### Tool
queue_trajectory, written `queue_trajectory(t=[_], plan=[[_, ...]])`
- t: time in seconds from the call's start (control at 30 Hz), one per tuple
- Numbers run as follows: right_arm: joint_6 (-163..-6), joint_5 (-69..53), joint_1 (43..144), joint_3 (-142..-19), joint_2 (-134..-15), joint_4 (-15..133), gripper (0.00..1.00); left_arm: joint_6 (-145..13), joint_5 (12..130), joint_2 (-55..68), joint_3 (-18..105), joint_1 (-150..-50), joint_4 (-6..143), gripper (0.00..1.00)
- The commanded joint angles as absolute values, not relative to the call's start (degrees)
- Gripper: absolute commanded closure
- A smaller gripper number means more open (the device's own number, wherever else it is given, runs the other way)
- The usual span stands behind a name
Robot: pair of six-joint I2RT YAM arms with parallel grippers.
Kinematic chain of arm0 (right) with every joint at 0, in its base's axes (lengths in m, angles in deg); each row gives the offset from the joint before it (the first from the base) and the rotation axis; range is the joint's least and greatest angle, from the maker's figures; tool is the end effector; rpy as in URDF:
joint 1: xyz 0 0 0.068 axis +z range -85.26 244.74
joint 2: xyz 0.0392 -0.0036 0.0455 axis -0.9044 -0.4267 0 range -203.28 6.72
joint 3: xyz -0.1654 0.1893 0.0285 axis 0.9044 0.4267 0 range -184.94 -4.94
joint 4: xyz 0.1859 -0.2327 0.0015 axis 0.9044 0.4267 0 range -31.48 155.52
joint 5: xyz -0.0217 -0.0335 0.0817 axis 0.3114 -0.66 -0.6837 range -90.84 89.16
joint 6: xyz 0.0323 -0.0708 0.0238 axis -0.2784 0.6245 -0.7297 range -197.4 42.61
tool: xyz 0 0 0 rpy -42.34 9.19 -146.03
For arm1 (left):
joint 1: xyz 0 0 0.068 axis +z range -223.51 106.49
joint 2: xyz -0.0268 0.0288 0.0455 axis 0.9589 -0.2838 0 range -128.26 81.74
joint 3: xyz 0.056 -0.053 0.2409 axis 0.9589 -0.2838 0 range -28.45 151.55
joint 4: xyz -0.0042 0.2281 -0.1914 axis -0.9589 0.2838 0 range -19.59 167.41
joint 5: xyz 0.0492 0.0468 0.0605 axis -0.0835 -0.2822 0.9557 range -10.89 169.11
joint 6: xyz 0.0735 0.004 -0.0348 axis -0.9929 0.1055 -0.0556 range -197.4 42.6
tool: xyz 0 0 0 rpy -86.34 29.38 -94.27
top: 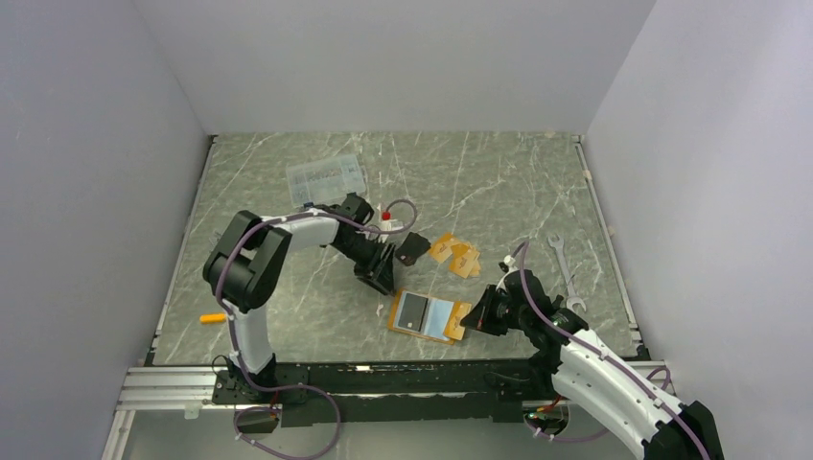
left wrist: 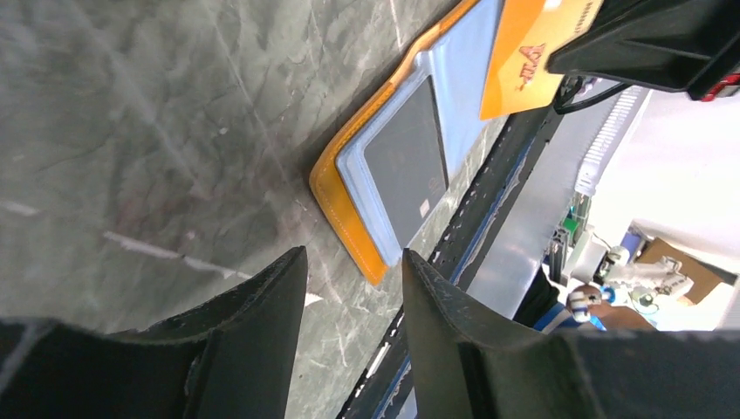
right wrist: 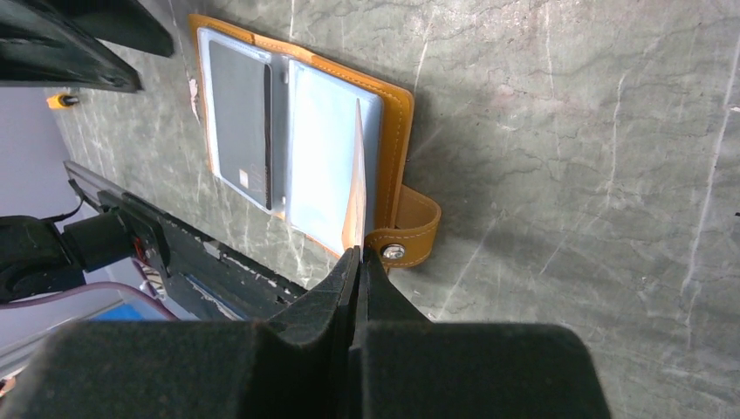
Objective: Put the credit cards into the card holder
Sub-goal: Move the card holder to the center of the board.
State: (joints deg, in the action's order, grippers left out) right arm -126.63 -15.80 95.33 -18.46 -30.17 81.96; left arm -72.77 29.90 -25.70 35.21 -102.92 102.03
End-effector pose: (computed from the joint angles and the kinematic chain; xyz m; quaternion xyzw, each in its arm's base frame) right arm 0.1686 0.1209 0.0986 0.1021 0.9174 0.3270 0.2023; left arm 0.2956 -0.2280 0.0766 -0.2452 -0.8695 0.4287 0.0104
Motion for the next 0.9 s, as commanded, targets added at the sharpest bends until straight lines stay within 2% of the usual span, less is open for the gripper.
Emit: queue_trajectory(t=[0.0,0.17,0.33,0.4,0.6,0.87], plan=[[-127.1,-13.2,95.6,-18.2,-29.3,83.8,1.00,-73.3,28.8,-31.0,36.7,-106.5,102.2,0.49],[-128.9,-11.5,95.5,-17.4,-27.8,86.7,1.00,-72.0,32.5,-32.9,36.5,-107.0,101.7,0.40],[-129.2,-11.4,95.6,-17.4,-28.3,86.9,1.00,-70.5,28.7,-32.0,36.0,-106.9,99.7,0.37],[-128.9,-11.5,95.6,-17.4,-28.9,86.7,1.00,-69.8,25.6,-32.8,36.1,-107.0,98.8,0.41],[-129.4,-11.7,95.6,-16.5,-28.4,86.0,1.00,-67.8,20.2,-33.0,35.9,-107.9,95.5,0.62],[-129.8,-12.2,95.6,-15.7,-28.6,84.9,1.00,-66.6,16.8,-33.3,36.3,-108.6,94.0,0.63]])
